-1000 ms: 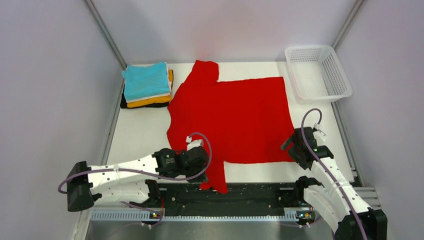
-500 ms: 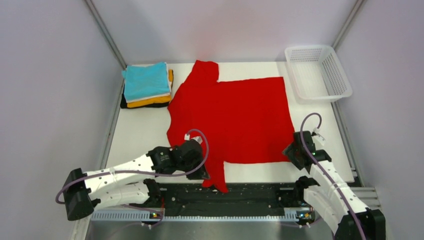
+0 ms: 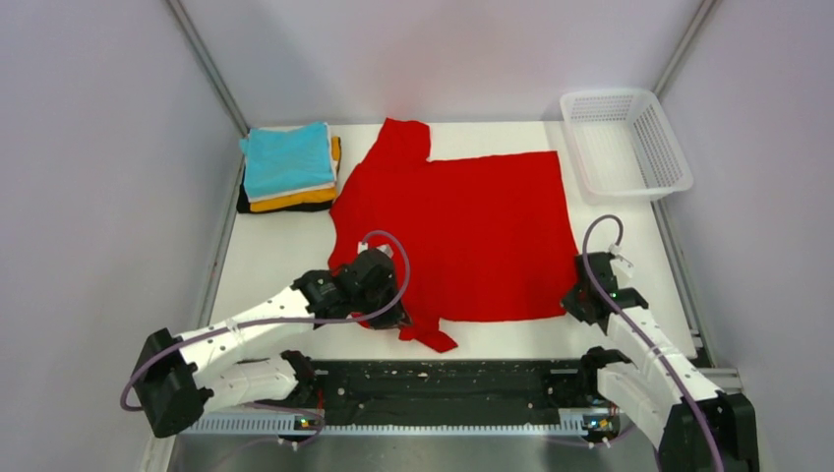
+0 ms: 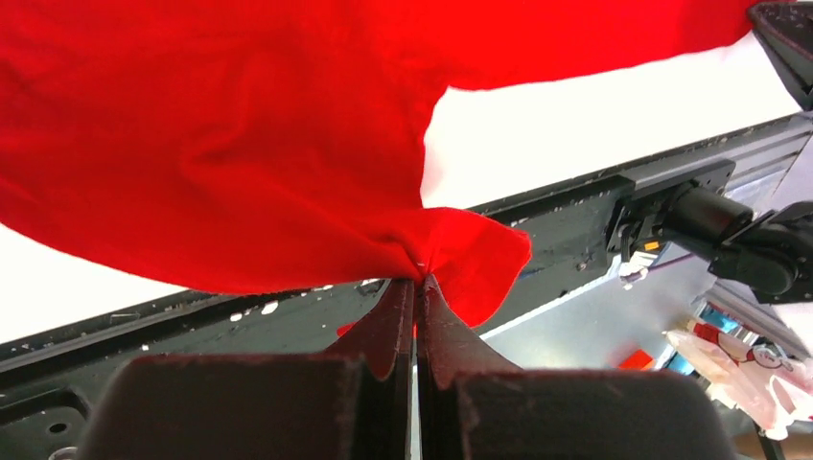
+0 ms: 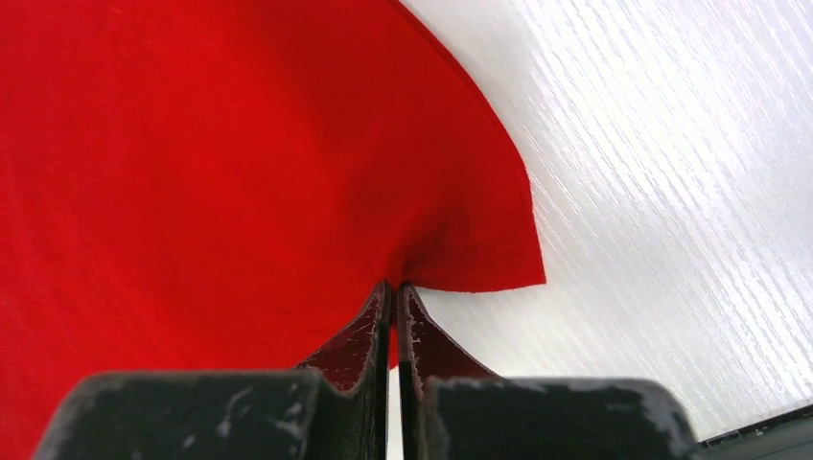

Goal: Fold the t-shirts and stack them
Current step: Grab the side of the flattened tshirt closest away from the robot with both arms, then fold the flattened tshirt in 1/3 of the way

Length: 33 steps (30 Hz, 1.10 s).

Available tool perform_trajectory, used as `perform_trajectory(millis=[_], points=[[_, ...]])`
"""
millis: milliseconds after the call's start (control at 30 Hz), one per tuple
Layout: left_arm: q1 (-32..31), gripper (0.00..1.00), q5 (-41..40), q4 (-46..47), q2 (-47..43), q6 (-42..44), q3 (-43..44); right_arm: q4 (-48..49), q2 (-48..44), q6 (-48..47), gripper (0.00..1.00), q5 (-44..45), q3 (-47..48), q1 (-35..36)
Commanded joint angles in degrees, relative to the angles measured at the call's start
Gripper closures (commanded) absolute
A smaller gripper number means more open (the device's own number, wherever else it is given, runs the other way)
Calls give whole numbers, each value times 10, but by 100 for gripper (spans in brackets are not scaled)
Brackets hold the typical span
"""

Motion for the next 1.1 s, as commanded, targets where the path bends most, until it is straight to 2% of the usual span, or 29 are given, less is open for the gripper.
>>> perform_trajectory(millis=[0,133,267,667,1067], points=[[40,100,-6,18,21,38,48,33,26,-57,100,-17,56,-4],[115,100,2,29,26,41,64,44,64,-86,100,-24,92,-4],[162,100,7,54,36,44,81,50,112,-115,100,-28,143,-4],[228,100,-42,43,124,111,208,74,203,-184,100,-8,260,-5],[328,100,29,77,227,225,296,70,330,-198,100,-12,370,-6]])
